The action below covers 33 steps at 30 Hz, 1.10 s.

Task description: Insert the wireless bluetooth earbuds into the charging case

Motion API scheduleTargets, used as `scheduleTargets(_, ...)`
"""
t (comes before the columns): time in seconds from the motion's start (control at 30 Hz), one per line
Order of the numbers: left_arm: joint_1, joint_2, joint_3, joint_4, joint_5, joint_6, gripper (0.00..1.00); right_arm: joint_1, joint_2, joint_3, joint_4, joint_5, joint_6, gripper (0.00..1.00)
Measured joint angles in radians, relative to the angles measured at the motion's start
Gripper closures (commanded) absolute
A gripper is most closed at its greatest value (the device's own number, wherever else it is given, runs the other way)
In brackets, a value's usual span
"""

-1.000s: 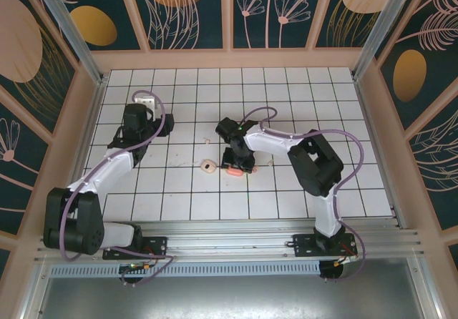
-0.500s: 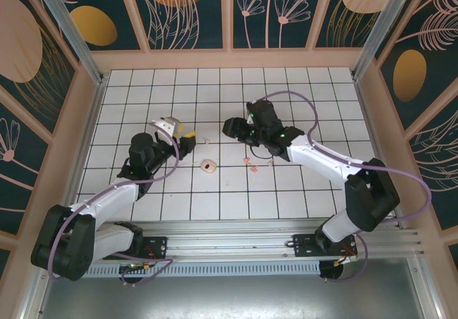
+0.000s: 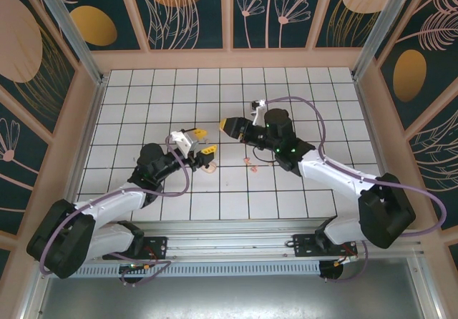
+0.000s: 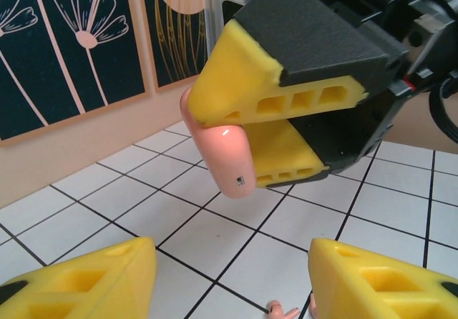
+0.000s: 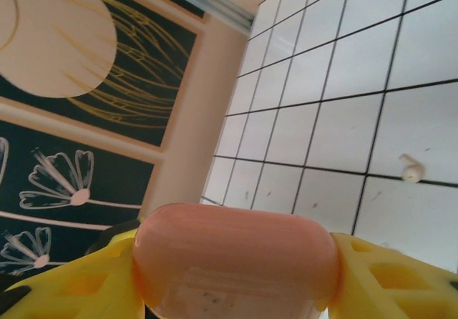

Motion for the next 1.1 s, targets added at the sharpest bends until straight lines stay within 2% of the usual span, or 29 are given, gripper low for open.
scheduleTargets(0.4, -0.009, 0.026, 0.004, 0.068, -0.002, -0.002, 0.43, 0.089, -0.028, -0.021, 0.062, 0.02, 0.027, 0.43)
scheduleTargets(0.67, -0.009, 0.026, 0.004, 0.137, -0.002, -0.029, 0.49, 0.102, -0.028, -0.028, 0.068, 0.037, 0.029, 0.43)
scheduleTargets(0.97, -0.011, 0.037, 0.013, 0.148, 0.021, -0.05, 0.66, 0.105, -0.028, -0.028, 0.068, 0.053, 0.027, 0.43)
scheduleTargets(1.1, -0.014, 0.036, 0.018, 0.148, 0.021, -0.051, 0.6, 0.108, -0.028, -0.028, 0.067, 0.052, 0.026, 0.43)
